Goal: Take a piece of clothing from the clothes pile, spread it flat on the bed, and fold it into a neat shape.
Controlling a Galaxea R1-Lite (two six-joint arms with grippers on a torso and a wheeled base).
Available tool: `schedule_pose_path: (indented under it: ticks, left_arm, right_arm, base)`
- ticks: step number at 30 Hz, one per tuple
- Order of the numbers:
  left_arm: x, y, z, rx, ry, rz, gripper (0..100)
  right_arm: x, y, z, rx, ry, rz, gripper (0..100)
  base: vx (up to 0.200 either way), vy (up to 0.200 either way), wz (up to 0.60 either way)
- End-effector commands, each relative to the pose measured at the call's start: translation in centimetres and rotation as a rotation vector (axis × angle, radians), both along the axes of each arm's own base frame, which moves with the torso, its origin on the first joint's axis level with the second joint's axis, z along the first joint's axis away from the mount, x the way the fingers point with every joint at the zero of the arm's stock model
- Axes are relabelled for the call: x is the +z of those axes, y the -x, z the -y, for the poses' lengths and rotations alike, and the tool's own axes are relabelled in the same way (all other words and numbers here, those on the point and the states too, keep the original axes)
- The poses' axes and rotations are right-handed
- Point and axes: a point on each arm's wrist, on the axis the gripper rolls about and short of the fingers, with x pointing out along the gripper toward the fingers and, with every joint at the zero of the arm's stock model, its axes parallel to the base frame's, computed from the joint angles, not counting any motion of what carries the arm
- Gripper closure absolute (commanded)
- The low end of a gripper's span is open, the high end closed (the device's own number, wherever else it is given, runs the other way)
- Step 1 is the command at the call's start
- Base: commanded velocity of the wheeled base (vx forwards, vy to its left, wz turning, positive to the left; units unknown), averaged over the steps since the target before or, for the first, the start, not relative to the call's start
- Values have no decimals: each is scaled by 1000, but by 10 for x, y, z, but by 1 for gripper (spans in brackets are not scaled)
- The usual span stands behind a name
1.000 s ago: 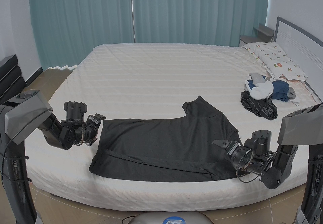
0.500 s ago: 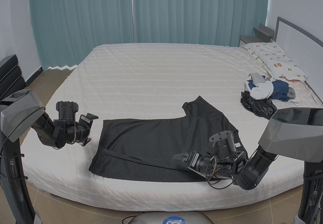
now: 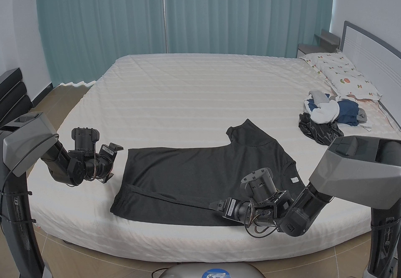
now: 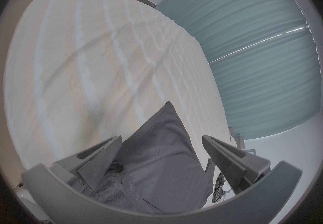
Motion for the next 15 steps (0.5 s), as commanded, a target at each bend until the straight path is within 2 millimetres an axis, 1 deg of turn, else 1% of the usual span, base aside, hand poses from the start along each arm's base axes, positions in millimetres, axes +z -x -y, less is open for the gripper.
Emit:
schedule_pose_path:
  ticks: [1, 4, 9, 15]
  left_arm:
    - [-3, 0, 1, 0, -6, -8, 0]
    - [-4, 0, 2, -4, -10, -10, 0]
    - [-4, 0, 2, -6, -11, -10, 0]
    - [-4, 0, 2, -6, -11, -10, 0]
  right_arm:
    - [-6, 0, -8, -2, 24, 7, 0]
    - [-9, 2, -12, -3, 35, 15, 0]
    - [-15, -5, -19, -51, 71, 45, 0]
    - [-16, -11, -21, -72, 94, 44, 0]
  base:
    - [0, 0, 0]
    - [0, 0, 0]
    - [0, 0, 0]
    - [0, 0, 0]
